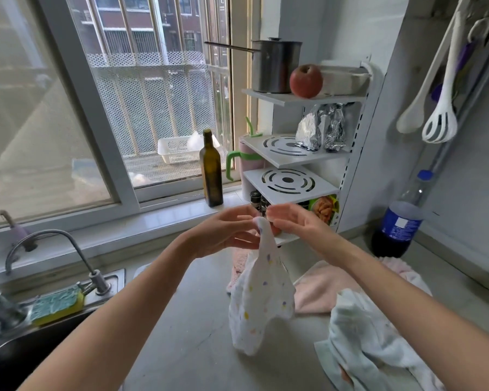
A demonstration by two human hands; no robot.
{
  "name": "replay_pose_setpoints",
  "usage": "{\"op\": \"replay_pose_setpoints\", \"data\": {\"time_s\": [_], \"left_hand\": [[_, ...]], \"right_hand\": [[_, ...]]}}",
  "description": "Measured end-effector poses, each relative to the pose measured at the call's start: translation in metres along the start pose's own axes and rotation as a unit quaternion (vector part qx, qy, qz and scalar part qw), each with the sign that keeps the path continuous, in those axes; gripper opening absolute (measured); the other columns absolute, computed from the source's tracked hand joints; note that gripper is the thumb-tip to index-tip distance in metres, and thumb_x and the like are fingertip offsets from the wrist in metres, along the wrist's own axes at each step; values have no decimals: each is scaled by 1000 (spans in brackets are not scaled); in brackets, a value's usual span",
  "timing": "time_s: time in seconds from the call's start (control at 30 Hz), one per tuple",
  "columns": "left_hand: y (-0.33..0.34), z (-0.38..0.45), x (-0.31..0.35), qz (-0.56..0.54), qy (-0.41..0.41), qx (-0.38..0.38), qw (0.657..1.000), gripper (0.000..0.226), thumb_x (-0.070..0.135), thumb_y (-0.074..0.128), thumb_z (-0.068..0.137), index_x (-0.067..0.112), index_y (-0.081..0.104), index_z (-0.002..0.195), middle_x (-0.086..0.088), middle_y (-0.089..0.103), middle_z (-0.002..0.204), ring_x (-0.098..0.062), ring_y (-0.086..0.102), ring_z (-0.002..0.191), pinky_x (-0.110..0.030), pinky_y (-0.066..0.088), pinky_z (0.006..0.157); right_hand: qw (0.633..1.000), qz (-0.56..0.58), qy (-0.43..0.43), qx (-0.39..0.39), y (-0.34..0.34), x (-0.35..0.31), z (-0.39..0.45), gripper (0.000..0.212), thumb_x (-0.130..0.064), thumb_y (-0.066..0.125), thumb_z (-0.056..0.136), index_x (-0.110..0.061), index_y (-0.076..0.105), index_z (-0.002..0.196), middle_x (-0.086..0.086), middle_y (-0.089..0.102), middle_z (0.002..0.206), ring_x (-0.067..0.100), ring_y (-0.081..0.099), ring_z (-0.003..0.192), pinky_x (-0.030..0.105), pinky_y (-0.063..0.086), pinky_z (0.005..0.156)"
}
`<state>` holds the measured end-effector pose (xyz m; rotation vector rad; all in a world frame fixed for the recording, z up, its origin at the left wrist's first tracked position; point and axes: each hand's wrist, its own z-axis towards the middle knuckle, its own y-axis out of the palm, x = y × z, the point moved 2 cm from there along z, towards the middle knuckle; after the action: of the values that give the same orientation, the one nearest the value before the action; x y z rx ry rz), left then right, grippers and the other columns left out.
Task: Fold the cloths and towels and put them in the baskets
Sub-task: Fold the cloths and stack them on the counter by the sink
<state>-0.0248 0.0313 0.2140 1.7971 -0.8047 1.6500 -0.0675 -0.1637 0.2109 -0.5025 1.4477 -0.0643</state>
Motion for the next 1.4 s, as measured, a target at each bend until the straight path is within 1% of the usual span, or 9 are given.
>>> {"op": "replay_pose_setpoints", "data": {"time_s": [0.1,0.3,0.7,0.87,1.0,1.17,1.23,1.33,1.4], "left_hand": [[3,-5,-1,-4,6,3,1000,15,21,58,88,11,56,99,-8,67,97,-29,66,97,-42,56,87],[10,-13,-17,-80,-16,110,991,33,35,61,83,11,60,106,-8,66,94,-15,61,57,-16,48,46],[25,0,-18,47,1,110,993,10,22,67,86,13,64,88,-2,65,91,-15,59,90,-26,48,86],[32,-2,-8,90,74,95,989,18,12,64,89,16,53,75,8,58,72,-7,54,71,-15,45,66],[29,-5,-5,144,102,200,964,34,8,62,90,19,48,61,12,56,56,-2,51,52,-14,40,50],[20,-19,-16,225,-88,-2,970,29,29,57,94,17,59,68,11,57,65,-5,54,60,-14,43,55],[8,-13,-29,379,-136,-1,915,31,34,59,93,11,62,73,6,56,71,-9,53,64,-21,43,59],[0,8,-36,683,-115,79,717,19,40,58,90,22,61,85,2,63,87,-20,58,79,-27,38,62],[-1,12,-24,714,-75,158,678,15,38,56,93,26,64,96,3,67,96,-19,58,79,-26,38,62]], "right_hand": [[996,6,20,-91,5,10,0,33,-30,67,87,-10,63,113,-4,70,108,9,64,104,30,45,97],[1000,10,0,-4,8,20,4,19,-27,64,90,-19,53,77,13,53,80,19,49,73,30,41,72],[999,-33,-37,23,-2,14,-3,23,-10,69,85,-9,49,76,4,54,74,13,51,68,32,42,68],[998,-45,-40,-9,-8,8,-2,30,-13,78,75,-20,55,93,7,57,76,16,54,70,31,44,65],[991,-124,-41,-13,-17,0,-8,30,-19,79,76,-22,52,63,-13,48,58,2,44,54,16,33,53],[982,-144,49,-112,-28,17,-30,31,-36,71,83,-21,55,61,-5,47,59,9,38,53,18,27,51],[967,-201,82,-134,-28,30,-33,27,-24,69,84,-25,53,62,-8,51,62,7,41,55,18,30,52],[900,-422,78,-82,-26,49,-21,24,-14,59,79,-25,43,65,-7,51,70,10,48,66,26,34,56],[860,-506,69,-18,-33,49,-16,20,-18,55,83,-26,44,68,-7,55,74,14,52,74,28,36,66]]}}
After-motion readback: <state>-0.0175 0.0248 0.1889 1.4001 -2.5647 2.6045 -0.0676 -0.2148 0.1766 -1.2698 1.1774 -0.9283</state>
